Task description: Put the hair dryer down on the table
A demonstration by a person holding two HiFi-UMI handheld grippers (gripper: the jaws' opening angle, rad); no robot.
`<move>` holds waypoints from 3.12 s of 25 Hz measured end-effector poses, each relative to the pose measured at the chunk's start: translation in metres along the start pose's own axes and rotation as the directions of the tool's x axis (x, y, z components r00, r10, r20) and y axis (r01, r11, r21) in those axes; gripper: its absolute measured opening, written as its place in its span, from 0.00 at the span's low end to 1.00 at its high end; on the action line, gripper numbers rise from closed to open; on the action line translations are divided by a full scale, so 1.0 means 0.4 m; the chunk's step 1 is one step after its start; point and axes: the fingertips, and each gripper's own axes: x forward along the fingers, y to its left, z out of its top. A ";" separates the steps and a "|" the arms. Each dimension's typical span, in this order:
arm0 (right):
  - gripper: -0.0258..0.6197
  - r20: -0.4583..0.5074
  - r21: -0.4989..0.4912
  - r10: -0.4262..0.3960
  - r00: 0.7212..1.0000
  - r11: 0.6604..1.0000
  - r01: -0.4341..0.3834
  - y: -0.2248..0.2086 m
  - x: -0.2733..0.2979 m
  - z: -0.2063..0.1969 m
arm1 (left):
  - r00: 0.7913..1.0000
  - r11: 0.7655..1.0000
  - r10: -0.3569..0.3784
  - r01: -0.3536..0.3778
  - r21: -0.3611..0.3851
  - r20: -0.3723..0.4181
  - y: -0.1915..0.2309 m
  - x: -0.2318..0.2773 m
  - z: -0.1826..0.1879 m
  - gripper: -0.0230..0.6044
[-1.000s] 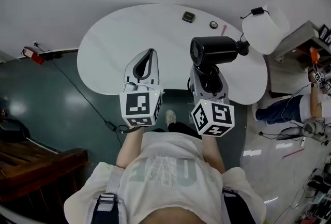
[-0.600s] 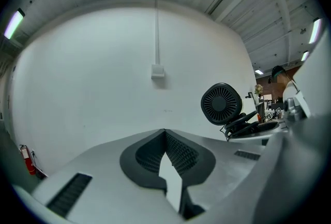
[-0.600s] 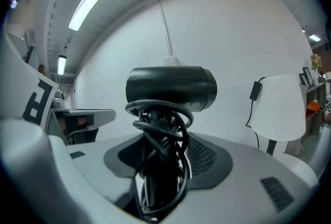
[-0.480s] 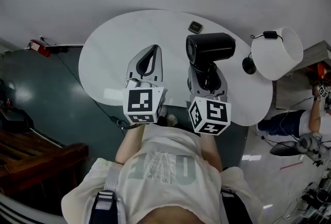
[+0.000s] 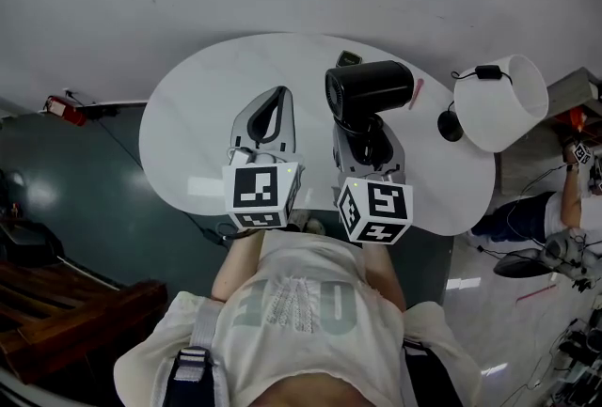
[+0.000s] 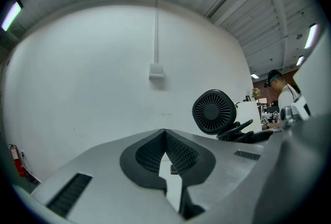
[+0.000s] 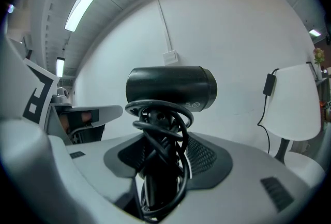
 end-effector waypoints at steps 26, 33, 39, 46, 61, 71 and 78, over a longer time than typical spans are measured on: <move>0.40 -0.444 -0.011 0.012 0.896 1.000 -0.018 -0.003 0.240 -0.407 | 0.991 0.999 0.028 -0.031 -0.023 -0.129 0.126 0.028 -0.150 0.05; 0.40 -0.565 -0.026 -0.008 0.825 1.000 -0.008 -0.017 0.258 -0.543 | 0.988 0.999 0.041 -0.046 -0.028 -0.149 0.142 0.018 -0.168 0.05; 0.40 -0.625 -0.028 -0.016 0.780 1.000 -0.002 -0.027 0.263 -0.605 | 0.987 0.999 0.034 -0.039 -0.028 -0.157 0.137 0.012 -0.176 0.05; 0.40 -0.668 -0.040 -0.031 0.744 0.999 0.006 -0.028 0.267 -0.646 | 0.987 0.999 0.021 -0.026 -0.030 -0.162 0.136 0.019 -0.178 0.05; 0.40 -0.710 -0.016 -0.037 0.704 0.999 0.036 -0.040 0.268 -0.673 | 0.984 0.999 0.010 -0.016 -0.035 -0.176 0.129 0.002 -0.193 0.05; 0.44 -0.725 -0.059 -0.050 0.687 0.998 0.011 -0.030 0.271 -0.679 | 0.987 0.999 0.002 -0.008 -0.036 -0.163 0.120 -0.012 -0.186 0.05; 0.51 -0.706 -0.100 -0.073 0.704 0.995 0.003 -0.026 0.261 -0.666 | 0.987 0.999 0.015 -0.022 -0.039 -0.158 0.135 -0.026 -0.182 0.05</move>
